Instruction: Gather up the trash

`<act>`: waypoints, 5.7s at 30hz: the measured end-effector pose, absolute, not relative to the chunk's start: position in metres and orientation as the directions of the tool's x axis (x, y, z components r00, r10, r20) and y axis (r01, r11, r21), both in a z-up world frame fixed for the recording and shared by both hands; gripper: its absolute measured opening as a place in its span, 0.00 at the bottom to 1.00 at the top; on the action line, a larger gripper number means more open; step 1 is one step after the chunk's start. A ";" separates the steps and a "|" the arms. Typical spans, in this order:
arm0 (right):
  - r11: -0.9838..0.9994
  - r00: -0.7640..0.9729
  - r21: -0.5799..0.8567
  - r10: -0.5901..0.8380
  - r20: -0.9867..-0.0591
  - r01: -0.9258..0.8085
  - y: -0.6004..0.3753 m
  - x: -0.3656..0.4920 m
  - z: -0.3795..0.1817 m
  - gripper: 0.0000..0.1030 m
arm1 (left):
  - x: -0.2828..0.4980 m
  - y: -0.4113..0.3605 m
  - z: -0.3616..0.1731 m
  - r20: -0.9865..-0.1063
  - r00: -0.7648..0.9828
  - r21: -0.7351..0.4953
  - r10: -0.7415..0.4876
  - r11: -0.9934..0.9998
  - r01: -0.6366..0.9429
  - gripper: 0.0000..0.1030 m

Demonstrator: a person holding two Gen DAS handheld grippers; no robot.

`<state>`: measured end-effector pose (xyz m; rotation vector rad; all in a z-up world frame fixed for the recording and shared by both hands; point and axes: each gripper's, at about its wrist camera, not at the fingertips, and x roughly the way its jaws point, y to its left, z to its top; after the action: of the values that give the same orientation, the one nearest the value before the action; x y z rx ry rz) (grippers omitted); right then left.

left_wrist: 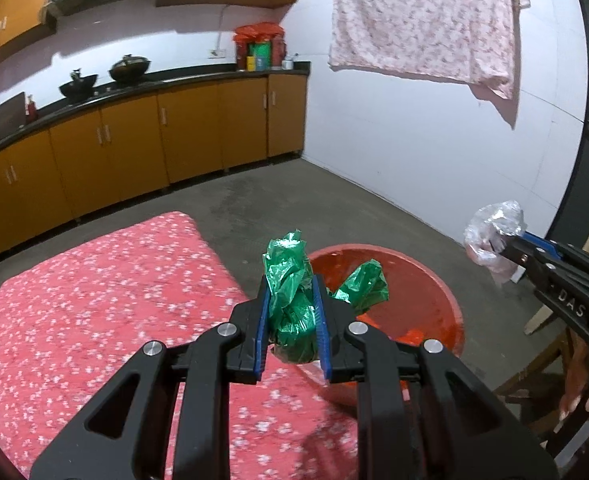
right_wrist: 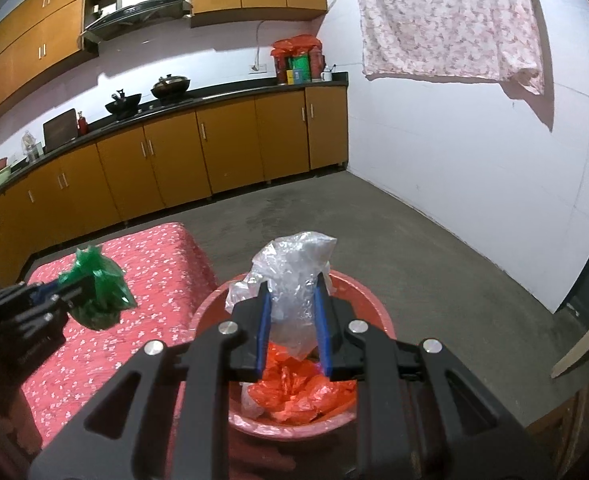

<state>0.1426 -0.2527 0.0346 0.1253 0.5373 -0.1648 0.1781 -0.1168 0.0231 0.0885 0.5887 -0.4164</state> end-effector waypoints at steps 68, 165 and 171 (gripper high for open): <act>0.951 0.900 0.126 -0.215 -0.379 0.281 -0.280 0.140 0.023 0.94 | 0.188 -0.114 -0.001 -0.514 0.779 -0.042 -0.358 0.918 0.394 0.81; 0.988 0.920 0.017 -0.136 -0.368 0.153 -0.136 0.000 0.008 0.96 | 0.022 0.004 0.013 -0.370 0.920 0.008 -0.129 0.990 0.142 0.98; 0.988 0.919 0.017 -0.137 -0.369 0.154 -0.136 0.000 0.008 0.96 | 0.023 0.004 0.013 -0.370 0.920 0.008 -0.128 0.990 0.141 0.98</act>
<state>0.0003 -0.1361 0.0080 0.0461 0.3755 -0.1499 0.0225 0.0044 0.0129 0.0343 0.3782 -0.1386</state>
